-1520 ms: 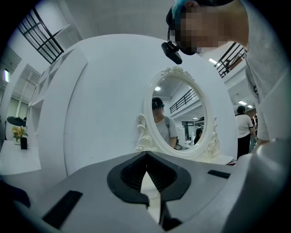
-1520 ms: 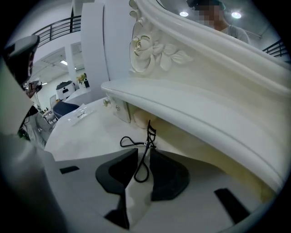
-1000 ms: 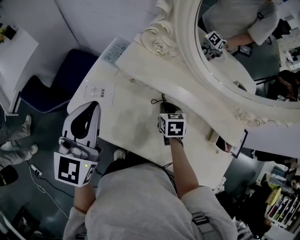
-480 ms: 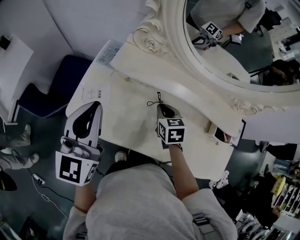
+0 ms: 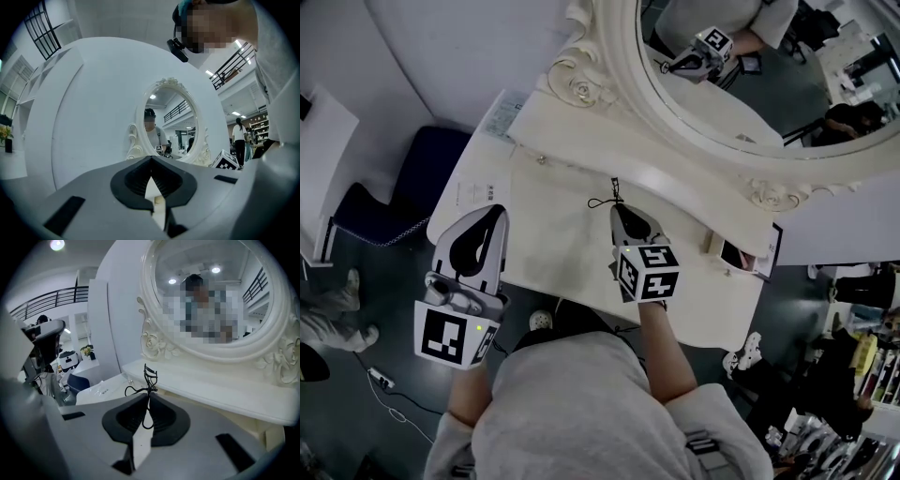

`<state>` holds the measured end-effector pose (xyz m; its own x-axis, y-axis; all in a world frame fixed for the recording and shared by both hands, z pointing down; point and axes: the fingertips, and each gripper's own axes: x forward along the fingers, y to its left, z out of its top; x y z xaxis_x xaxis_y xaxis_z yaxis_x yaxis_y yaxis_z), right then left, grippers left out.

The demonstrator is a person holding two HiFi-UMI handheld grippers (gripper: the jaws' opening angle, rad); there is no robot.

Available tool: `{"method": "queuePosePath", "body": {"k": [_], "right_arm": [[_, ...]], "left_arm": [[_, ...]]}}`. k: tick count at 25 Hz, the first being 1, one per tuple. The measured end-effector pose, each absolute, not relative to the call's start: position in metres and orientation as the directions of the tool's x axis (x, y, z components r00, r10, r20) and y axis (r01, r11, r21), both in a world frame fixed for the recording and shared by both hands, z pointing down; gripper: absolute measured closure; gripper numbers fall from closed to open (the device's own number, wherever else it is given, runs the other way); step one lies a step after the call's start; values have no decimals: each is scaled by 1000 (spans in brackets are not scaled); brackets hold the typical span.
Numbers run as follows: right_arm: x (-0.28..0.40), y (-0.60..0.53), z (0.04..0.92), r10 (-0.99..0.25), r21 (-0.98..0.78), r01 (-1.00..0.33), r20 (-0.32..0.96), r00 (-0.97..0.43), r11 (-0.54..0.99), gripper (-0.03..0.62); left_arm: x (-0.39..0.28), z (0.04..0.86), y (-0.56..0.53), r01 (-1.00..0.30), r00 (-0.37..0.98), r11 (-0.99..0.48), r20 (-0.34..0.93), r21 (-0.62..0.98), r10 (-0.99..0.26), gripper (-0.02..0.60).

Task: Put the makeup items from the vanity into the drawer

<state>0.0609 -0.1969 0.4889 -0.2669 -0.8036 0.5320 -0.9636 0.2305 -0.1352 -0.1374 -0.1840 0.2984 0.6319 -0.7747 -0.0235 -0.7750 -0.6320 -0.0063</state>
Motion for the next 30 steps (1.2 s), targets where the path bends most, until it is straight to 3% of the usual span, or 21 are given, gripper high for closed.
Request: {"method": "queuePosePath", "body": {"k": [30], "right_arm": [[60, -106, 364, -966, -127, -974, 158, -206, 187, 562]], "left_arm": [[-114, 276, -120, -650, 758, -759, -100, -33, -645, 568]]}}
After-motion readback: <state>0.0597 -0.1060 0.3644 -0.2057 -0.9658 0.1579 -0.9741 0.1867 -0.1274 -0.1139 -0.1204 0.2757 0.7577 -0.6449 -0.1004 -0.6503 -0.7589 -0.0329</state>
